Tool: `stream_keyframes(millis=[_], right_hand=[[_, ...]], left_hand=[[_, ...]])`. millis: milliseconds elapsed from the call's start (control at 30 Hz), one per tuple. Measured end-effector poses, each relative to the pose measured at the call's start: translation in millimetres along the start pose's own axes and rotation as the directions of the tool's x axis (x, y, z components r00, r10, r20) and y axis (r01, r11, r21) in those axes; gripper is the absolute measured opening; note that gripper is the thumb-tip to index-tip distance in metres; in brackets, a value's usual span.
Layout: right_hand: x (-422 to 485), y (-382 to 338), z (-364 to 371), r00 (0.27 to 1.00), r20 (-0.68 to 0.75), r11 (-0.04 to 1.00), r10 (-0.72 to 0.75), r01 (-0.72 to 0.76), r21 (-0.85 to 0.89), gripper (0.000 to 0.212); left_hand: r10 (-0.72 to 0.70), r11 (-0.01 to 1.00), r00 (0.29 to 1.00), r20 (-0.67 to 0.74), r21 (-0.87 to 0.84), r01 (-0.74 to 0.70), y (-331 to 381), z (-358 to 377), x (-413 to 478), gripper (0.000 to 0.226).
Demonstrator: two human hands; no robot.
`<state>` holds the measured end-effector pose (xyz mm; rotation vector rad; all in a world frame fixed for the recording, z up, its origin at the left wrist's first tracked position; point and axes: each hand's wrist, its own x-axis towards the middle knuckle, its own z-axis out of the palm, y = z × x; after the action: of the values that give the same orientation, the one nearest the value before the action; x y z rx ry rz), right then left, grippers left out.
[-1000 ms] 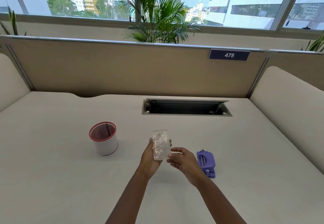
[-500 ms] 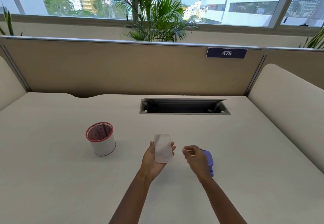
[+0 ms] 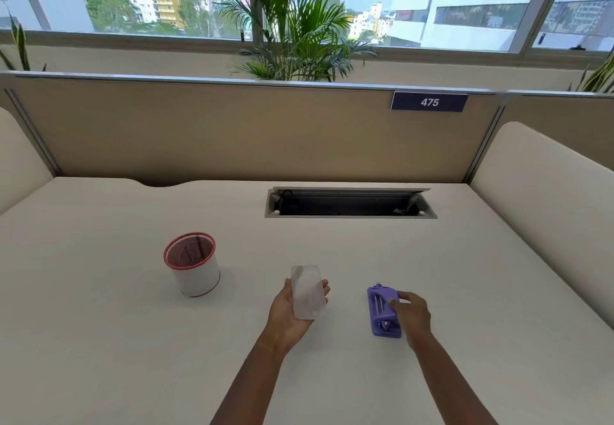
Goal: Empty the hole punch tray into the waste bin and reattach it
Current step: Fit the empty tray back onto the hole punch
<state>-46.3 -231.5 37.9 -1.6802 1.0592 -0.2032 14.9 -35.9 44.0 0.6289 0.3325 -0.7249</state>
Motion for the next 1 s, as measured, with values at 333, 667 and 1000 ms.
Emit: stream_keyframes(millis=[333,667,1000], right_hand=[[-43.4,-26.2,26.8,0.941,0.328,0.947,-0.085,-0.026,0.32,0.027],[-64.8,-36.8,46.4,0.915,0.383,0.958,-0.123,0.009,0.286,0.028],[-67.8,-34.8,51.6,0.925,0.365,0.963,-0.109,0.006,0.271,0.033]], left_hand=[[0.016,0.997,0.999,0.041,0.076,-0.019,-14.1,-4.3,1.8,0.05],[0.028,0.999,0.999,0.021,0.03,-0.029,-23.5,-4.1,-0.7,0.038],[0.046,0.998,0.999,-0.022,0.035,-0.045,-25.1,-3.5,1.2,0.034]])
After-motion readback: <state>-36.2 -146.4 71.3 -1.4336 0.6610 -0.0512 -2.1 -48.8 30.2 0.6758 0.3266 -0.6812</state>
